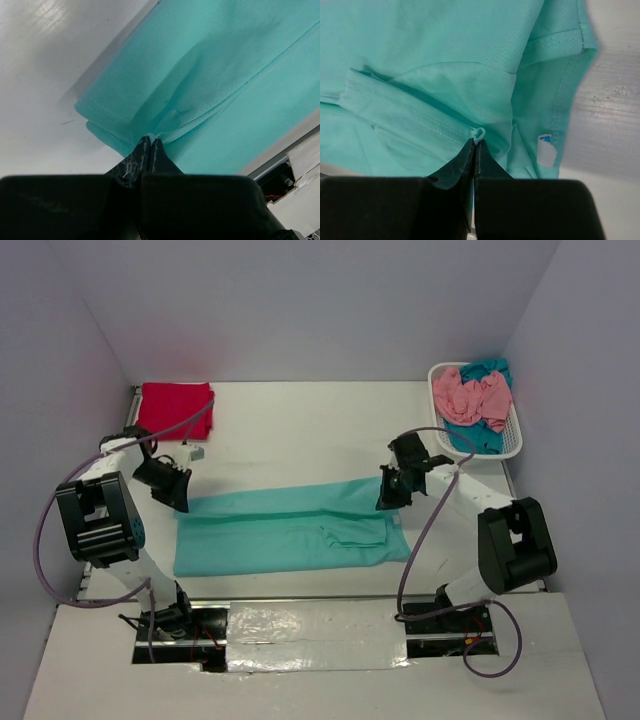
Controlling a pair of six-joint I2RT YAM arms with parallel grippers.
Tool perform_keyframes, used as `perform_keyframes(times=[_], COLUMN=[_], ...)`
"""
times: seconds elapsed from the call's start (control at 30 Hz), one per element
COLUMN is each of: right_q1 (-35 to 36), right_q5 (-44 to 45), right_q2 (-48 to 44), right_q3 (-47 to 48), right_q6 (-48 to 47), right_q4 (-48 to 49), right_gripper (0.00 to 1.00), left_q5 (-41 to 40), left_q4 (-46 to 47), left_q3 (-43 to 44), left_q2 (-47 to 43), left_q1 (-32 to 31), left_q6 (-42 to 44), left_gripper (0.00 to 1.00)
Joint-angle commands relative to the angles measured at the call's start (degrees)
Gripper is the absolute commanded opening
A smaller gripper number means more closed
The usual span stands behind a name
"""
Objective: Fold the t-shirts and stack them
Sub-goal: Fold the other side of the tshirt into a rectangle
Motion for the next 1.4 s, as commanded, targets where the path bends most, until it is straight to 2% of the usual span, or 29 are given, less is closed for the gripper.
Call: perform_keyframes(times=[0.0,0.17,0.3,0.4,0.5,0.53,0.57,0.6,0.67,0.77,0.9,1.0,1.13,1.2,1.37], right_q1=[0.30,-0.40,-0.84,-1.02,-1.11,-1.02,-1.02,-0.84,-1.02,-1.11,-1.02,-1.02,-1.11,-0.93,-1.02], right_q5=[0.35,1.05,1.84,1.15,-0.35,-1.05,-1.32,-1.32,-1.50,-1.58,-1.41,-1.32,-1.23,-1.49,-1.15], right_q2=[-4.80,0.01,11.94,17.67,20.32,20.94,21.56,22.96,24.89,26.83,26.40,25.52,25.25,25.25,25.25], right_q3=[-0.42,8.79,25.55,32.51,33.77,33.95,34.21,35.25,37.19,39.48,39.05,37.82,36.94,36.85,37.20], right_q6=[0.32,-1.43,-3.80,-4.51,-4.16,-4.07,-3.81,-3.46,-3.37,-3.46,-3.72,-3.89,-3.72,-3.63,-3.72], right_q4=[0.71,0.10,-2.19,-3.86,-2.20,-1.67,-0.88,-0.61,-0.44,-1.57,-1.40,-0.96,-0.79,-0.61,-0.79], right_gripper=[0.00,0.00,0.00,0.00,0.00,0.00,0.00,0.00,0.00,0.00,0.00,0.00,0.00,0.00,0.00], left_q5=[0.31,3.64,6.64,7.08,6.47,5.25,5.32,5.50,5.32,4.70,4.80,3.39,5.76,7.77,9.63], left_q4=[-0.60,9.57,16.26,18.56,19.71,21.36,21.99,22.43,23.31,23.58,30.15,34.56,33.52,28.53,27.88], left_q3=[0.04,8.03,15.85,20.60,22.37,22.54,22.72,23.16,24.39,26.23,24.32,23.08,25.00,27.19,24.75], left_q2=[-3.53,-0.46,5.60,10.35,14.22,16.05,17.03,18.00,21.07,24.33,23.03,21.53,23.36,25.20,24.25], left_q1=[-0.18,-1.67,-3.25,-3.61,-3.61,-3.61,-3.52,-3.52,-3.52,-2.99,-0.01,0.70,0.26,-0.53,-1.50], left_q6=[3.00,-3.05,-7.80,-11.05,-12.20,-13.77,-14.48,-16.14,-18.08,-22.83,-32.56,-35.49,-35.32,-33.49,-32.42], left_gripper=[0.00,0.00,0.00,0.00,0.00,0.04,0.16,0.23,0.34,0.42,0.44,0.46,0.48,0.47,0.51])
